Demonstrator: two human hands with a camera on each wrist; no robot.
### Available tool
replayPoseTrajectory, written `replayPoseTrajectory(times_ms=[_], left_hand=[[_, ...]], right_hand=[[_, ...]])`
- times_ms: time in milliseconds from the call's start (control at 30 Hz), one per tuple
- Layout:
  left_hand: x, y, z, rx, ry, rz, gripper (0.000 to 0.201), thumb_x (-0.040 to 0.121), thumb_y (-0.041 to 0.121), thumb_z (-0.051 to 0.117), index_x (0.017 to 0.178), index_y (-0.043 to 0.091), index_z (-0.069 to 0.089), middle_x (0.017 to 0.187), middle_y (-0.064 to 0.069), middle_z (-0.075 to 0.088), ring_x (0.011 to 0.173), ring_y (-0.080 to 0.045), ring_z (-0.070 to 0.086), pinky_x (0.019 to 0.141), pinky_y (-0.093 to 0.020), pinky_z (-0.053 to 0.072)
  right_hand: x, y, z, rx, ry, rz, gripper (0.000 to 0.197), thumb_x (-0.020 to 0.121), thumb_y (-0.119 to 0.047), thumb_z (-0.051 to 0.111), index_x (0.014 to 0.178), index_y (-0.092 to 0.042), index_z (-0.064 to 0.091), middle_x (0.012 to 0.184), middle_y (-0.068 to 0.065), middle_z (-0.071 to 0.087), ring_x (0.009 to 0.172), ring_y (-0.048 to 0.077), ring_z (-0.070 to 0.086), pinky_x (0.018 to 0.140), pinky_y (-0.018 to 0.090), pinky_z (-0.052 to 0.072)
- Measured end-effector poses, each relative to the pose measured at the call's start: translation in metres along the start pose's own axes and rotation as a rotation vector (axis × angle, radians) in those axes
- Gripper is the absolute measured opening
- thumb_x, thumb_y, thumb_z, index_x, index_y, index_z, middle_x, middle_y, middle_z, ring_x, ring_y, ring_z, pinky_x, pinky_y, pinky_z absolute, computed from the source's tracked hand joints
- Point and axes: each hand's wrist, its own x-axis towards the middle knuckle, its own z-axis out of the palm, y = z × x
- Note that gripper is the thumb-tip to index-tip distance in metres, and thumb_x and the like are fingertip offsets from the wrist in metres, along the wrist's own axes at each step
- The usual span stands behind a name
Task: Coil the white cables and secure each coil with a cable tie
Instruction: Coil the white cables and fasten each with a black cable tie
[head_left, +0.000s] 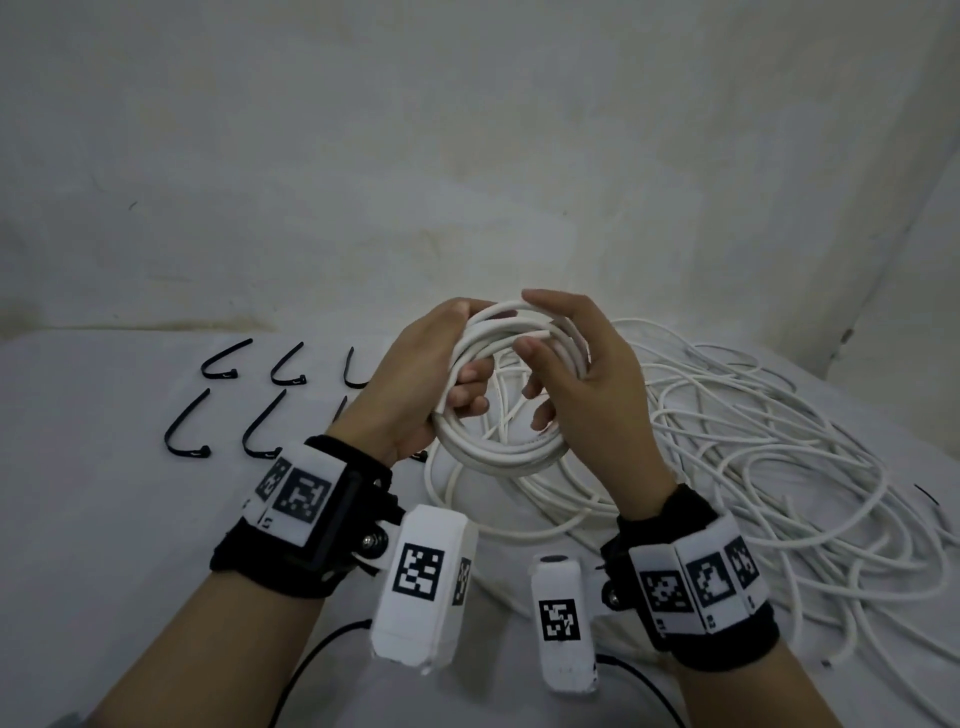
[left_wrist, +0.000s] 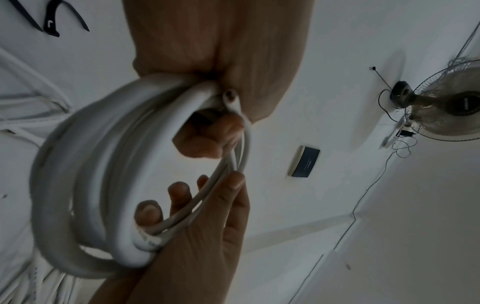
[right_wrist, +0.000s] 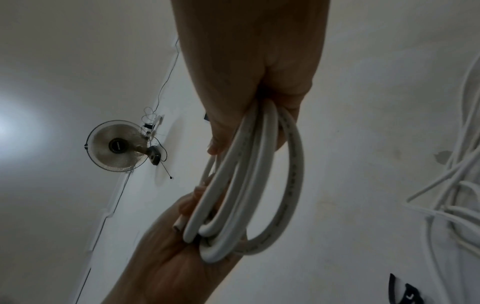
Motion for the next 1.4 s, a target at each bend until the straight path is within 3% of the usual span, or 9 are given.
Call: replayPoseTrajectory(times_ms=[233, 367, 467, 633, 733, 933, 1100, 1233, 1400], left_hand=[[0.000, -0.001, -0.003, -0.011, -0.055, -0.031, 0.046, 0.102, 0.040, 0.029, 0.115, 0.007, 0.060, 0.053, 0.001, 0.046, 0.037, -0.006, 0.029, 0.040, -0.018, 0.036], [-0.001, 0.001, -0.001, 0.038, -0.105, -0.003, 0.054, 0.088, 0.052, 0.040, 0.113, 0.010, 0.062, 0.061, 0.001, 0.048, 0.039, -0.006, 0.028, 0.040, -0.018, 0.034], [-0.001, 0.001, 0.000, 0.076, -0.060, 0.043, 0.048, 0.085, 0.044, 0.051, 0.112, 0.006, 0.062, 0.060, 0.002, 0.049, 0.041, -0.006, 0.028, 0.040, -0.016, 0.034], [-0.001, 0.002, 0.004, 0.041, 0.010, 0.024, 0.028, 0.097, 0.027, 0.049, 0.108, 0.005, 0.062, 0.056, 0.001, 0.049, 0.037, -0.006, 0.028, 0.038, -0.016, 0.034], [0.000, 0.000, 0.006, 0.056, 0.018, 0.028, 0.030, 0.097, 0.027, 0.048, 0.108, 0.003, 0.063, 0.055, 0.002, 0.050, 0.038, -0.007, 0.028, 0.038, -0.016, 0.035], [-0.001, 0.001, 0.006, 0.082, 0.001, 0.036, 0.029, 0.098, 0.025, 0.046, 0.107, 0.004, 0.063, 0.060, 0.001, 0.058, 0.039, -0.007, 0.039, 0.046, -0.020, 0.045], [-0.001, -0.001, 0.003, 0.097, -0.010, 0.028, 0.024, 0.098, 0.024, 0.045, 0.102, 0.010, 0.064, 0.064, 0.001, 0.065, 0.047, -0.011, 0.055, 0.054, -0.023, 0.053], [0.001, -0.005, 0.005, 0.019, 0.050, 0.074, 0.024, 0.099, 0.022, 0.044, 0.105, 0.008, 0.063, 0.060, 0.002, 0.056, 0.042, -0.008, 0.043, 0.051, -0.022, 0.049], [0.003, -0.005, 0.000, -0.042, 0.093, 0.124, 0.021, 0.099, 0.022, 0.044, 0.103, 0.012, 0.062, 0.060, 0.002, 0.050, 0.041, -0.007, 0.036, 0.046, -0.019, 0.043]], right_hand=[[-0.002, 0.000, -0.001, -0.065, 0.065, -0.050, 0.013, 0.091, -0.020, 0.063, 0.105, -0.019, 0.063, 0.094, 0.013, 0.062, 0.066, 0.011, 0.065, 0.046, 0.026, 0.053], [-0.001, 0.002, -0.001, -0.095, 0.083, -0.076, 0.012, 0.092, -0.020, 0.062, 0.100, -0.012, 0.064, 0.088, 0.010, 0.061, 0.060, 0.012, 0.062, 0.043, 0.029, 0.051], [-0.001, 0.004, 0.000, -0.131, 0.098, -0.094, 0.011, 0.092, -0.020, 0.062, 0.099, -0.011, 0.064, 0.086, 0.010, 0.060, 0.061, 0.013, 0.062, 0.044, 0.033, 0.053], [0.000, 0.002, 0.000, -0.350, 0.197, -0.355, 0.019, 0.085, -0.013, 0.071, 0.102, -0.009, 0.067, 0.100, 0.009, 0.055, 0.084, 0.000, 0.053, 0.073, 0.009, 0.044], [-0.001, 0.001, -0.002, -0.448, 0.235, -0.480, 0.009, 0.079, -0.002, 0.074, 0.086, -0.001, 0.068, 0.093, 0.012, 0.055, 0.082, -0.004, 0.047, 0.074, 0.006, 0.038], [-0.002, 0.006, -0.001, -0.600, 0.240, -0.526, 0.010, 0.086, -0.011, 0.066, 0.085, -0.002, 0.064, 0.085, 0.010, 0.057, 0.078, 0.024, 0.053, 0.066, 0.026, 0.043], [0.005, 0.008, -0.016, -0.471, 0.382, -0.436, 0.010, 0.084, -0.009, 0.071, 0.085, -0.003, 0.063, 0.087, 0.001, 0.054, 0.075, 0.013, 0.056, 0.065, 0.031, 0.054], [0.004, 0.008, -0.020, -0.444, 0.347, -0.451, 0.010, 0.084, -0.010, 0.071, 0.085, -0.003, 0.064, 0.085, 0.000, 0.056, 0.076, 0.006, 0.055, 0.064, 0.031, 0.055], [0.002, 0.006, -0.015, -0.467, 0.287, -0.488, 0.011, 0.081, -0.010, 0.073, 0.080, -0.004, 0.064, 0.078, 0.002, 0.059, 0.071, 0.016, 0.057, 0.062, 0.038, 0.053]])
